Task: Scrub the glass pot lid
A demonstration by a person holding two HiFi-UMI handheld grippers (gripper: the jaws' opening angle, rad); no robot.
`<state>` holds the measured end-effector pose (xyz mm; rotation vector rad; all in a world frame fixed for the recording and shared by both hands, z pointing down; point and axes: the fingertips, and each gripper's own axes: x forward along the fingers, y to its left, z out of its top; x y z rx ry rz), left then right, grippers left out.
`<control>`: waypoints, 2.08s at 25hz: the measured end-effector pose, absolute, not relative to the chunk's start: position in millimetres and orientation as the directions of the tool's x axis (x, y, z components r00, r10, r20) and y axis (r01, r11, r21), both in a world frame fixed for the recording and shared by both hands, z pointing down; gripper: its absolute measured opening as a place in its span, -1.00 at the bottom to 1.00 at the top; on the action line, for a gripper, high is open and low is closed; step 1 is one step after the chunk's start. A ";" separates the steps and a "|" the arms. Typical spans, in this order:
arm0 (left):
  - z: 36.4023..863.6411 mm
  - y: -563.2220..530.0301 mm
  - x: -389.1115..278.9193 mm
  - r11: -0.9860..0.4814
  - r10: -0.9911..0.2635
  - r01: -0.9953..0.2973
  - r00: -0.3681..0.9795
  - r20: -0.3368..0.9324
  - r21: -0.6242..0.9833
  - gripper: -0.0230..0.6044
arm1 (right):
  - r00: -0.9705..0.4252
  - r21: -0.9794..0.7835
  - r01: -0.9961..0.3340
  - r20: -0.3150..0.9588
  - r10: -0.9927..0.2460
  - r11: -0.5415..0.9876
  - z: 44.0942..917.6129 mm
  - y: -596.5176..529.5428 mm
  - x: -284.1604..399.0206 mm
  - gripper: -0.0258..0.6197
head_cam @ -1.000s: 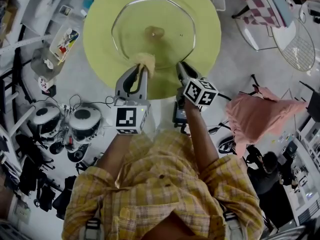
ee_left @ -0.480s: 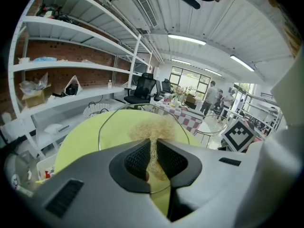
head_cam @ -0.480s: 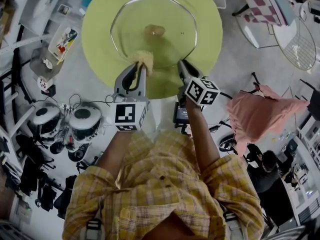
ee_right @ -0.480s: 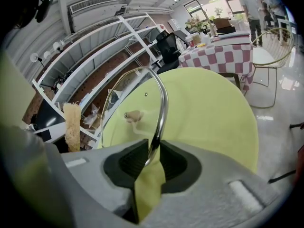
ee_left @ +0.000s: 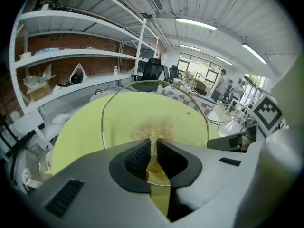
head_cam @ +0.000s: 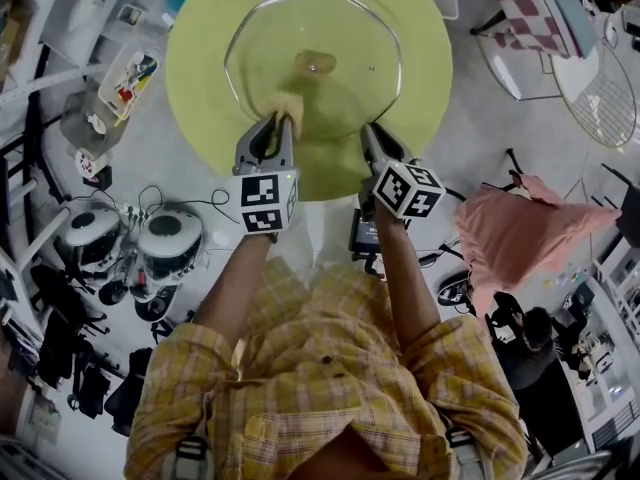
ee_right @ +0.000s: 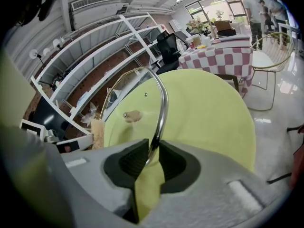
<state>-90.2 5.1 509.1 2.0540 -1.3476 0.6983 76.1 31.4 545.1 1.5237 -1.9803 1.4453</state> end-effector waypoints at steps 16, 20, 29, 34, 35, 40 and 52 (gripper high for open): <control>552.1 -8.2 -104.6 -0.287 -0.568 -0.948 0.283 0.773 0.137 -0.79 | -0.402 -0.510 -0.860 0.705 -0.584 -0.024 545.1 27.0 74.9 -0.72; 557.1 -10.0 -106.5 -0.286 -0.565 -0.948 0.288 0.773 0.144 -0.79 | -0.404 -0.507 -0.862 0.704 -0.584 -0.015 544.7 27.5 73.8 -0.72; 554.0 -14.8 -110.9 -0.275 -0.583 -0.952 0.273 0.765 0.130 -0.79 | -0.399 -0.500 -0.866 0.710 -0.580 -0.015 545.3 28.2 73.8 -0.71; 552.4 -21.4 -117.8 -0.272 -0.589 -0.955 0.262 0.764 0.118 -0.79 | -0.399 -0.497 -0.868 0.712 -0.578 -0.013 545.2 28.4 73.6 -0.71; 552.4 -22.5 -119.3 -0.270 -0.592 -0.956 0.260 0.763 0.116 -0.79 | -0.399 -0.497 -0.868 0.712 -0.578 -0.013 545.5 28.4 73.3 -0.71; 550.0 -28.3 -126.8 -0.262 -0.609 -0.959 0.247 0.754 0.103 -0.79 | -0.398 -0.494 -0.869 0.713 -0.577 -0.011 545.2 29.3 72.6 -0.71; 538.6 -51.2 -142.7 -0.238 -0.651 -0.970 0.200 0.732 0.054 -0.79 | -0.393 -0.481 -0.877 0.718 -0.574 -0.002 543.8 28.5 71.2 -0.71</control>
